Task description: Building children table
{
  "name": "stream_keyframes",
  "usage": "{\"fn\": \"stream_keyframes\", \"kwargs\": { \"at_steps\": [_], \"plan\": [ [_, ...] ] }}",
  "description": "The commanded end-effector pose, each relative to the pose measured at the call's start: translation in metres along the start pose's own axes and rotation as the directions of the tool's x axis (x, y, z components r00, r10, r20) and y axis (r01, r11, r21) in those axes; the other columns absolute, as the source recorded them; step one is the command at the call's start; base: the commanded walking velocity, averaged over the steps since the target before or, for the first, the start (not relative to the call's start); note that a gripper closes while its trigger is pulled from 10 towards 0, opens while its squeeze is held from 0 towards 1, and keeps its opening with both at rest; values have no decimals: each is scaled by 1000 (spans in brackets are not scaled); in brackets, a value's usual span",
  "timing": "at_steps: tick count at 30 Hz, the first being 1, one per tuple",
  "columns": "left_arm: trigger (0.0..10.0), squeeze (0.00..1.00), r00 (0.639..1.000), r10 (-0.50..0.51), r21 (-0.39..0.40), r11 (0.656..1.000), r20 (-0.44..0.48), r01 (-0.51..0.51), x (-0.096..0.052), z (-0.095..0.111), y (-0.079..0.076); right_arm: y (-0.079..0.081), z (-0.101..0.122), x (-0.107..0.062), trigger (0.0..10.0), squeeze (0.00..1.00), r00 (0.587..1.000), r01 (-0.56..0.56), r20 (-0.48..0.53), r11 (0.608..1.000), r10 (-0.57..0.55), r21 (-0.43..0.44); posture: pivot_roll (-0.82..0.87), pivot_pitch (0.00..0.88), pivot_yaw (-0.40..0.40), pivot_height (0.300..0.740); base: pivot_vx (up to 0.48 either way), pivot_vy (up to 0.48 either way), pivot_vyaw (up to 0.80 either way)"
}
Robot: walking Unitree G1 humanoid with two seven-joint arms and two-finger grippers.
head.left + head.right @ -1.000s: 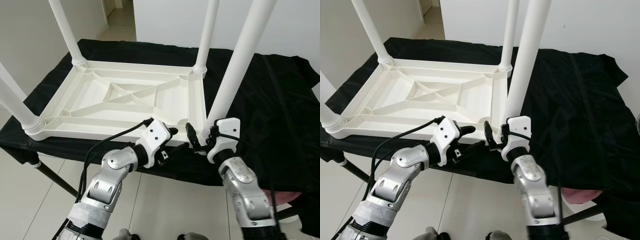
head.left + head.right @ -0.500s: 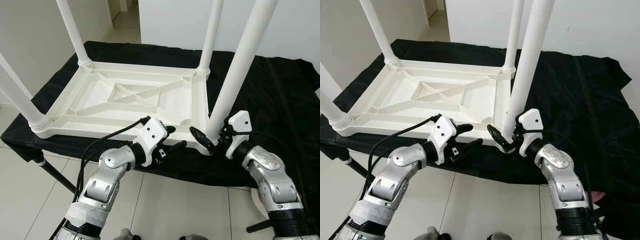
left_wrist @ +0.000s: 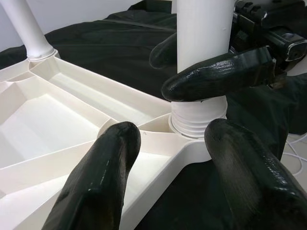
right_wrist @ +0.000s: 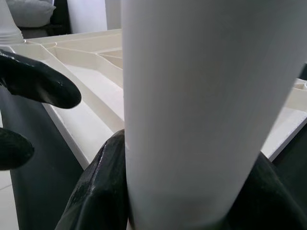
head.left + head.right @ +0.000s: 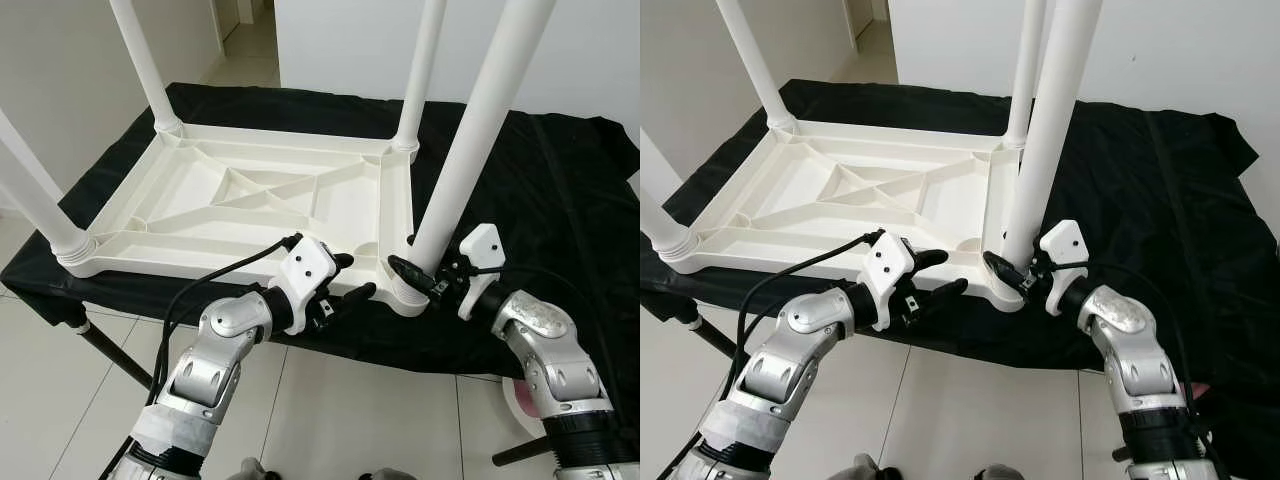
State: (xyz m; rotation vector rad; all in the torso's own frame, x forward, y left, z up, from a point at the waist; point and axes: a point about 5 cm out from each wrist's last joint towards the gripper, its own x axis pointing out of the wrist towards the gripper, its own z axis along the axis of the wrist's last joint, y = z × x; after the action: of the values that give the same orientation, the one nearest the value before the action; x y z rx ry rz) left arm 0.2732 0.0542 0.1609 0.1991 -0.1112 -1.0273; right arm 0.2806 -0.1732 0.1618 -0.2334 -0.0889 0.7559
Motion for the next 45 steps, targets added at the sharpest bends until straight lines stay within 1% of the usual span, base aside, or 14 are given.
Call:
{"fn": "stream_keyframes", "kwargs": {
  "at_steps": [1, 5, 6, 7, 8, 16, 20, 29, 30, 38, 41, 42, 44, 45],
  "plan": [
    [10000, 0, 1000, 7, 1, 1000, -2, -7, -1, 1, -1, 13, -14, 3, 0, 0, 998, -38, -58, 999, 40, 31, -148, 52, 56, 740, 0, 0, 0],
    [10000, 0, 1000, 7, -4, 1000, 4, -7, 0, 1, -2, 15, -15, 6, 0, 0, 997, 58, -61, 998, -57, 26, -150, 55, 51, 740, 0, 0, 0],
    [10000, 0, 1000, 8, -6, 1000, 7, -8, 0, 1, -2, 16, -14, 9, 3725, 0, 988, 142, -60, 989, -140, 39, -148, 55, 45, 740, 0, 0, 0],
    [10000, 0, 1000, 9, -8, 1000, 8, -9, 0, 2, -2, 17, -13, 11, 8784, 0, 978, 203, -55, 978, -201, 51, -148, 55, 45, 740, 0, 0, 0],
    [10000, 0, 1000, 9, -8, 1000, 9, -9, 0, 2, -2, 19, -10, 13, 10000, 0, 971, 238, -41, 969, -236, 64, -148, 55, 45, 740, 0, 0, 0],
    [10000, 0, 1000, 10, -8, 1000, 7, -10, 0, 1, -2, 30, -3, 19, 10000, 0, 901, 435, -50, 893, -432, 117, -148, 51, 39, 740, 0, 0, 0],
    [10000, 0, 1000, 10, -6, 1000, 8, -10, 0, 1, -2, 31, -5, 21, 10000, 0, 807, 590, -98, 804, -583, 71, -148, 46, 34, 740, 0, 0, 0],
    [10000, 0, 1000, 17, -9, 1000, 16, -17, 1, 3, -2, 42, -4, 28, 10000, 0, 772, 636, -97, 763, -628, 114, -143, 37, 34, 740, 0, 0, 0],
    [10000, 0, 1000, 15, -6, 1000, 15, -15, 1, 3, -2, 41, -1, 29, 10000, 1000, 784, 621, -75, 773, -617, 131, -144, 35, 34, 740, 0, 0, 0],
    [10000, 0, 1000, 12, -3, 1000, 16, -11, 2, 3, -1, 41, 8, 29, 10000, 1000, 836, 543, -19, 823, -548, 167, -146, 33, 38, 740, 0, 0, 0],
    [10000, 0, 1000, 6, -1, 1000, 16, -6, 2, 4, -2, 35, 6, 24, 10000, 1000, 906, 419, -5, 896, -423, 144, -149, 31, 42, 740, 0, 0, 0],
    [10000, 0, 1000, 2, -1, 1000, 14, -2, 2, 3, -2, 31, 3, 20, 10000, 286, 941, 335, -9, 934, -337, 122, -149, 31, 43, 740, 0, 0, 0],
    [10000, 0, 1000, -2, -2, 1000, 12, 2, 1, 3, -3, 29, 1, 18, 10000, 286, 962, 274, -12, 956, -274, 101, -149, 31, 43, 740, 0, 0, 0],
    [10000, 0, 1000, -6, -2, 1000, 9, 6, 1, 2, -3, 27, -1, 16, 10000, 0, 975, 223, -15, 971, -223, 85, -149, 31, 43, 740, 0, 0, 0]
  ]
}}
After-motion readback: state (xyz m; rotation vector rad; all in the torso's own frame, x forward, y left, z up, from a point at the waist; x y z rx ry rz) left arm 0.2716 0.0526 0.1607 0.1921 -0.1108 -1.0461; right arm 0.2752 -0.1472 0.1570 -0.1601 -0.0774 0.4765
